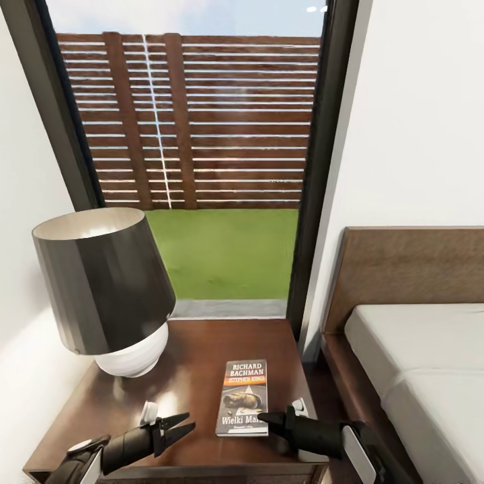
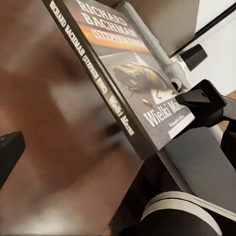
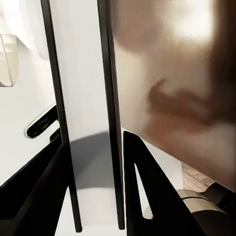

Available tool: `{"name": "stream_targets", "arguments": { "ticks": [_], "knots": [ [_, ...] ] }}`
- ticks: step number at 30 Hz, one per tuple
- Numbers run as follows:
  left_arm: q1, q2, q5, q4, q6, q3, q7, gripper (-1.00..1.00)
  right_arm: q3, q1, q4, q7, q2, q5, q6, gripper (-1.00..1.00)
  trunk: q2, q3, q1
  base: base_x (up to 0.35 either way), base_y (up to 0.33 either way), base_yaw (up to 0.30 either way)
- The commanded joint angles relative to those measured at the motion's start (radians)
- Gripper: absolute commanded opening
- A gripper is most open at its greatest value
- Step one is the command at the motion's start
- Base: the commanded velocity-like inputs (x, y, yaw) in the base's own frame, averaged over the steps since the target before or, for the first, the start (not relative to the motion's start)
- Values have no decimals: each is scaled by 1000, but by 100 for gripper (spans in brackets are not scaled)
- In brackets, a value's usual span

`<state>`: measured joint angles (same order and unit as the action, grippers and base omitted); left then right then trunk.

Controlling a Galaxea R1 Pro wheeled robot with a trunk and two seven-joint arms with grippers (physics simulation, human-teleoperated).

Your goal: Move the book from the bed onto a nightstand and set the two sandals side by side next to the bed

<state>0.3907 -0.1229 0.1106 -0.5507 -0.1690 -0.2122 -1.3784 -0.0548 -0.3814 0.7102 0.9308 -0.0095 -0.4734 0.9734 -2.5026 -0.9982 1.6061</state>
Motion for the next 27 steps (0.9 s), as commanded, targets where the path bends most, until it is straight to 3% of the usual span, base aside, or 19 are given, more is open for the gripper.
{"name": "stream_targets", "arguments": {
  "ticks": [1, 4, 13, 19, 27],
  "knots": [
    [0, 0, 1, 0, -11, -1, -4, 100, -2, -1, 0, 5, 0, 1, 4, -100, -1, -5, 0, 0, 0, 0],
    [0, 0, 1, 0, -11, -1, -4, 100, -2, -1, 0, 5, 0, 1, 4, -100, -1, -17, 2, 0, 0, 0],
    [0, -1, 2, 0, -11, -1, -4, 100, -2, -1, 0, 5, 0, 1, 4, -100, -1, -17, 2, 3, 0, 0],
    [0, -1, 2, 0, -11, -1, -4, 100, -2, -1, 0, 5, 0, 2, 5, -100, -1, -17, 2, 231, 0, 0],
    [0, -1, 1, 0, -11, -1, -2, 100, -2, -1, 0, 5, 0, 1, 4, -100, -1, -17, 2, 47, 0, 0]
  ]
}}
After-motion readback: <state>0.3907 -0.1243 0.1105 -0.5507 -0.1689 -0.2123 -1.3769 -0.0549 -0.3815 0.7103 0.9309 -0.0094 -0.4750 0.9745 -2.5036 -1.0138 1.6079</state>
